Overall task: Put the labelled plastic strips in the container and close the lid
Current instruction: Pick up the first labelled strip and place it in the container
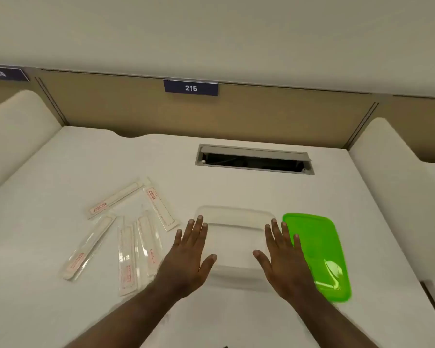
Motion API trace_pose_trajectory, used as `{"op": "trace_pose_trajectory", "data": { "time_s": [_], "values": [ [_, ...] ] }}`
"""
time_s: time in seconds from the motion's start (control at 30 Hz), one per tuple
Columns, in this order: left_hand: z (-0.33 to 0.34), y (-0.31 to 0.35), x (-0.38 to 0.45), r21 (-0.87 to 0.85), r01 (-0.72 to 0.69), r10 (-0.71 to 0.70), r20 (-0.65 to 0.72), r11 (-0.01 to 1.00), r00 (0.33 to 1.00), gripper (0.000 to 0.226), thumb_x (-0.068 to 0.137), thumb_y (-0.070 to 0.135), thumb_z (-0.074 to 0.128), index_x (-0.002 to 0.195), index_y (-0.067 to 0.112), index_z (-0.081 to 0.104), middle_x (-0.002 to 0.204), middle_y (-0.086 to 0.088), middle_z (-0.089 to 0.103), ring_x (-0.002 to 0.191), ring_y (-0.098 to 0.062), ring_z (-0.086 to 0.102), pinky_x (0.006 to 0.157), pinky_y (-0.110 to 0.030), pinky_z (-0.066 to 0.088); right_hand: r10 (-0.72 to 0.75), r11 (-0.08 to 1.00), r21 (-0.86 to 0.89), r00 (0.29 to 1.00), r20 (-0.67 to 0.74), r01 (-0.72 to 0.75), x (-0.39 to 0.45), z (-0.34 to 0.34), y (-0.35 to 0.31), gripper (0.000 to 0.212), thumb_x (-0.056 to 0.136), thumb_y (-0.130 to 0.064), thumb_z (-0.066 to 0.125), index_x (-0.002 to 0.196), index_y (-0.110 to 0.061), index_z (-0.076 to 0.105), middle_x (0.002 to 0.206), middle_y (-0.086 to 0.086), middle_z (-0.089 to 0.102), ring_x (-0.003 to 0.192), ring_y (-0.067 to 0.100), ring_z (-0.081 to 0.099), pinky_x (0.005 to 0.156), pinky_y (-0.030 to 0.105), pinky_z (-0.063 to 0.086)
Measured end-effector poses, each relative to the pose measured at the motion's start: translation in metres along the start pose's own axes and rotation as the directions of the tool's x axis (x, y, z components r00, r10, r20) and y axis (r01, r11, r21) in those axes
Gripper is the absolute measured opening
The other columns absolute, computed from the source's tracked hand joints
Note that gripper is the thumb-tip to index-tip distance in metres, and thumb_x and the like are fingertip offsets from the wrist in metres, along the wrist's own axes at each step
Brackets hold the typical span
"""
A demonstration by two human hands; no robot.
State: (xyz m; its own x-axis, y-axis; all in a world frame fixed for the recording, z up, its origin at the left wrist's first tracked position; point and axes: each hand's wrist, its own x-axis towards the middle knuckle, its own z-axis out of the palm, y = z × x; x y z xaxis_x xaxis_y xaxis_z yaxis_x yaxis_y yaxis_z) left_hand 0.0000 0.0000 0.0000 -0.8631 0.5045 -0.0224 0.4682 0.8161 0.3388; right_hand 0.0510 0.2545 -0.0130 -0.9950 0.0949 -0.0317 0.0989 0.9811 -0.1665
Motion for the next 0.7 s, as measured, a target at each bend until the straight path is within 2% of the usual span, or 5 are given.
{"op": "trace_pose_trajectory", "data": {
  "time_s": [0.1, 0.27, 0.47, 0.6, 0.7],
  "values": [
    [0.012, 0.002, -0.008, 0.046, -0.010, 0.008, 0.028, 0.999, 1.000, 0.071, 0.096, 0.056, 0.015, 0.154, 0.022, -0.010, 0.159, 0.008, -0.027, 0.145, -0.010, -0.026, 0.121, -0.036, -0.008, 0.020, 0.999, -0.044, 1.000, -0.011, -0.020, -0.006, 0.006, 0.001, 0.079, 0.091, -0.065, 0.003, 0.149, -0.014, 0.019, 0.160, 0.004, 0.009, 0.147, 0.027, 0.003, 0.115, 0.046, 0.002],
    [0.028, 0.003, -0.013, 0.082, -0.008, 0.006, 0.020, 0.997, 1.000, 0.070, 0.097, 0.057, 0.017, 0.155, 0.022, -0.002, 0.161, 0.005, -0.017, 0.148, -0.015, -0.018, 0.117, -0.036, -0.011, 0.054, 0.996, -0.067, 0.997, 0.060, -0.050, -0.015, 0.019, 0.002, 0.078, 0.093, -0.064, 0.005, 0.147, -0.014, 0.030, 0.158, 0.005, 0.021, 0.147, 0.026, 0.013, 0.113, 0.049, 0.008],
    [0.033, 0.002, -0.012, 0.117, 0.005, -0.015, 0.079, 0.993, 0.997, 0.069, 0.097, 0.058, 0.013, 0.153, 0.026, -0.011, 0.158, 0.008, -0.028, 0.145, -0.015, -0.027, 0.118, -0.041, -0.014, 0.055, 0.998, -0.030, 0.997, 0.057, -0.053, -0.019, 0.027, 0.002, 0.084, 0.086, -0.069, -0.008, 0.150, -0.020, 0.012, 0.160, 0.000, 0.001, 0.147, 0.024, -0.006, 0.116, 0.050, 0.004],
    [0.040, -0.001, -0.012, 0.113, 0.010, -0.019, 0.078, 0.994, 0.997, 0.070, 0.097, 0.059, 0.020, 0.155, 0.025, 0.003, 0.162, 0.004, -0.013, 0.149, -0.023, -0.013, 0.114, -0.044, -0.012, 0.055, 0.998, -0.017, 0.997, 0.056, -0.054, -0.018, 0.026, 0.001, 0.083, 0.085, -0.070, -0.009, 0.151, -0.023, 0.009, 0.161, 0.000, -0.002, 0.147, 0.023, -0.009, 0.117, 0.051, 0.004],
    [0.041, -0.001, -0.012, 0.107, 0.020, -0.029, 0.087, 0.994, 0.996, 0.071, 0.096, 0.060, 0.018, 0.155, 0.026, -0.003, 0.161, 0.005, -0.018, 0.147, -0.022, -0.019, 0.117, -0.049, -0.012, 0.065, 0.998, -0.022, 0.995, 0.074, -0.063, -0.019, 0.026, 0.001, 0.081, 0.085, -0.070, -0.008, 0.151, -0.025, 0.008, 0.161, -0.001, -0.002, 0.147, 0.023, -0.011, 0.117, 0.052, 0.004]
  ]
}}
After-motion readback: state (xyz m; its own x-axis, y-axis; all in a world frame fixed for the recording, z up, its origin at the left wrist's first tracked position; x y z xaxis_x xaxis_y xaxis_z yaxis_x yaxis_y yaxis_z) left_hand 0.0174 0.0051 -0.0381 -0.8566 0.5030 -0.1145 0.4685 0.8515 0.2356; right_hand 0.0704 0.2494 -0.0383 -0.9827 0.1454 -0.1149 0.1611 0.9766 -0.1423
